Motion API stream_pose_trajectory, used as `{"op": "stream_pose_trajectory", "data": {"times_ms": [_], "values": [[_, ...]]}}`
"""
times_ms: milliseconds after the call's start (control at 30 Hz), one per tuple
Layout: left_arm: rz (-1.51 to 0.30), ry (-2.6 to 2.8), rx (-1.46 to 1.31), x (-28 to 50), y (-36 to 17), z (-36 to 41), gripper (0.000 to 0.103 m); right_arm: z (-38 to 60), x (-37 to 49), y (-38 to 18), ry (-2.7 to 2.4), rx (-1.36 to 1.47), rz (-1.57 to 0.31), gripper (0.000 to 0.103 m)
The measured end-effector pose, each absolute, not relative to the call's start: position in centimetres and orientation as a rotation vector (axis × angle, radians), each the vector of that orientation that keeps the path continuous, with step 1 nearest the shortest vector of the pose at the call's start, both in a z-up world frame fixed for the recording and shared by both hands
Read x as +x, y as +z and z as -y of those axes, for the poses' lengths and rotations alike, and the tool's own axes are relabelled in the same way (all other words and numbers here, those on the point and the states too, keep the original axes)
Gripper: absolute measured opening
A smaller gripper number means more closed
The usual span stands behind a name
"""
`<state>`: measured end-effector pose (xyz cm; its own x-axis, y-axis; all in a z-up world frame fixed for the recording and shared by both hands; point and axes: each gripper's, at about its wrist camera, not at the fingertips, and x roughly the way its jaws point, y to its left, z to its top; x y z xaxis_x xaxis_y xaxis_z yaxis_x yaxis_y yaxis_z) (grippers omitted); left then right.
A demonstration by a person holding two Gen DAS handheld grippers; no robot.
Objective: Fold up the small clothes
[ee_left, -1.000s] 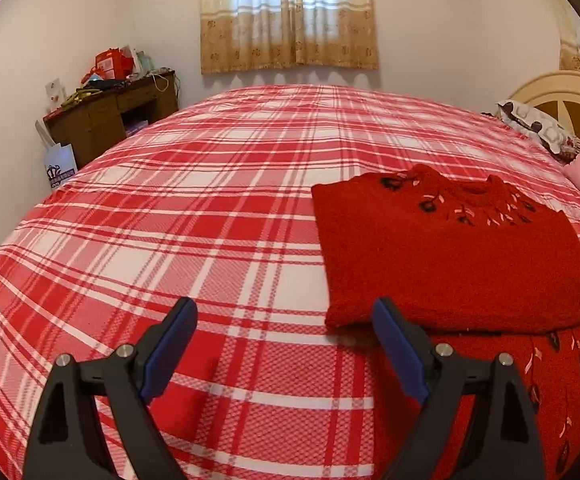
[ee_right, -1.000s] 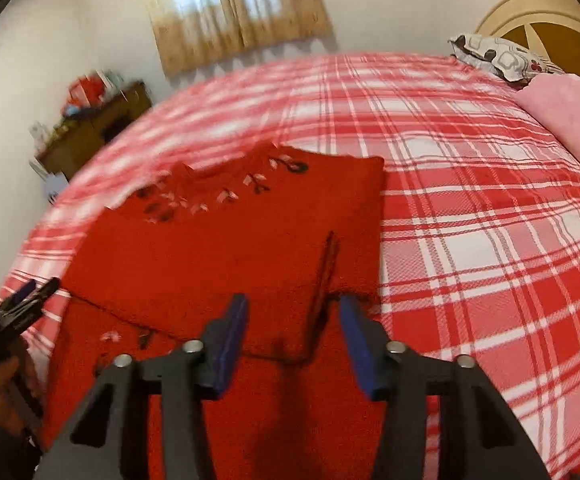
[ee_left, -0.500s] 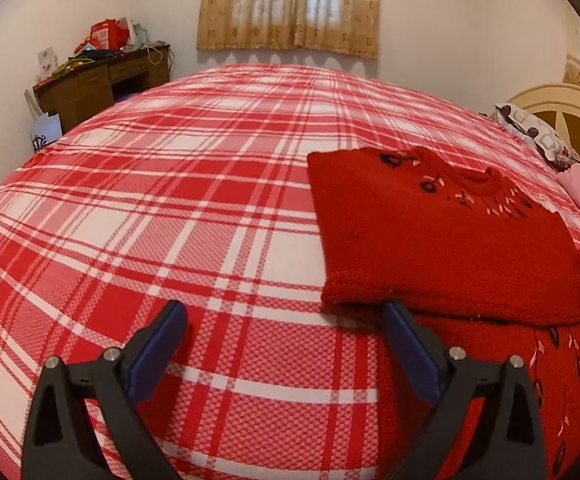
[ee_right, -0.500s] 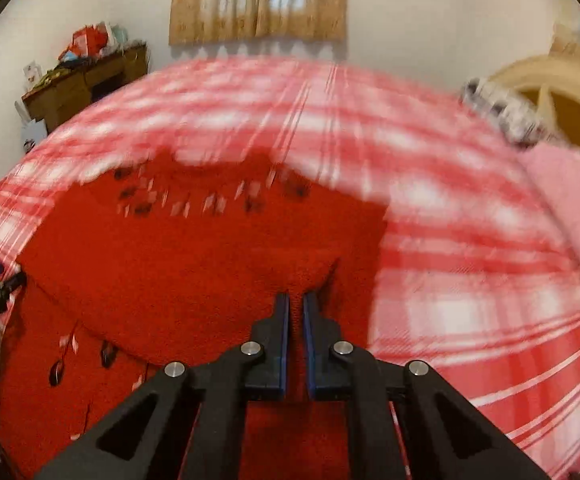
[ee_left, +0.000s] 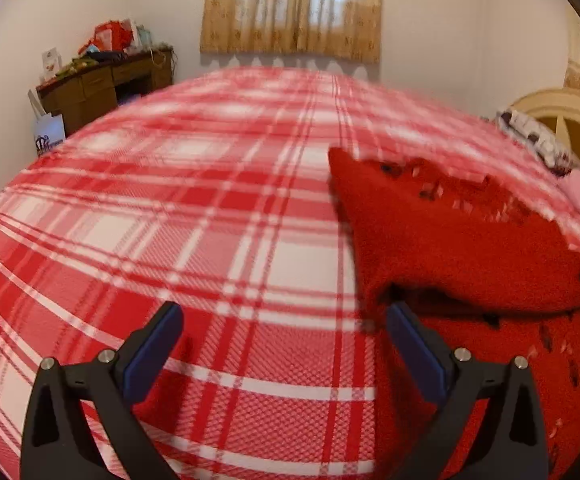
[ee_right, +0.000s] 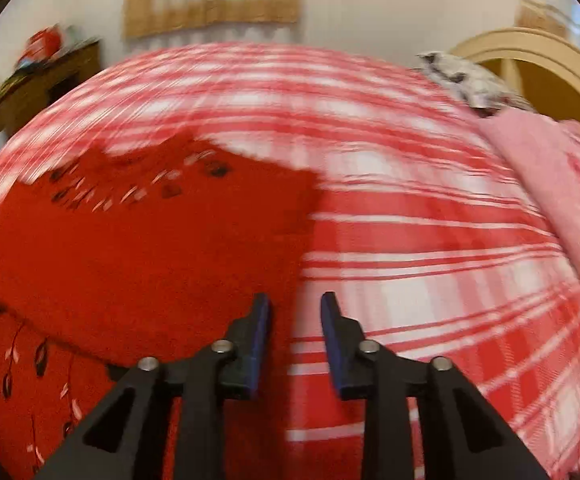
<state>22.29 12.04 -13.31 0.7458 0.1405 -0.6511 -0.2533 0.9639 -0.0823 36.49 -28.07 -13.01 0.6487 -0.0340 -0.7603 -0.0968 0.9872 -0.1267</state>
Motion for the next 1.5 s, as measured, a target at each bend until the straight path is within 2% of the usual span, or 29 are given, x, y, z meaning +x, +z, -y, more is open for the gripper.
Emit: {"op": "stream_pose_trajectory", "data": {"times_ms": [167,333,433,600,800,1067,1367,1433,1500], "values": [[-0.630,0.249,-0.120,23.7,-11.0,-12.1,0.103,25.7,35.1,-10.4,0.189,-0.141,-0.774,0.029],[-0.734,0.247,-0.048,27.4,-13.0,-10.8,0.103,21.6,35.6,-13.0,0.311,-0.199,-0.846,0.031],[-0.770,0.264,0.003,27.5,-14.4,-10.0,0.103,22.7,36.7,-15.7,0.291,-0.145,-0.949,0.031],[-0.791,0.247,-0.014,27.3,-14.9,-10.6,0.103,26.3,36.3,-15.7,0.383,0.030,-0.927,0.031],[-0.793,0.238,-0.036,27.2,-14.9,-10.7,0.103,24.8,35.4,-16.1,0.335,-0.075,-0.903,0.031],[-0.797,0.235,-0.047,27.1,-15.0,-10.8,0.103,26.3,35.6,-16.4,0.325,0.020,-0.895,0.031],[-0.798,0.227,-0.069,27.0,-15.1,-10.8,0.103,25.3,34.9,-16.3,0.268,-0.027,-0.883,0.031],[-0.793,0.231,-0.062,26.9,-14.8,-10.7,0.103,25.2,34.2,-15.7,0.253,-0.037,-0.876,0.034],[-0.800,0.219,-0.080,26.4,-14.5,-11.0,0.103,24.9,33.0,-15.2,0.257,-0.053,-0.875,0.049]]}}
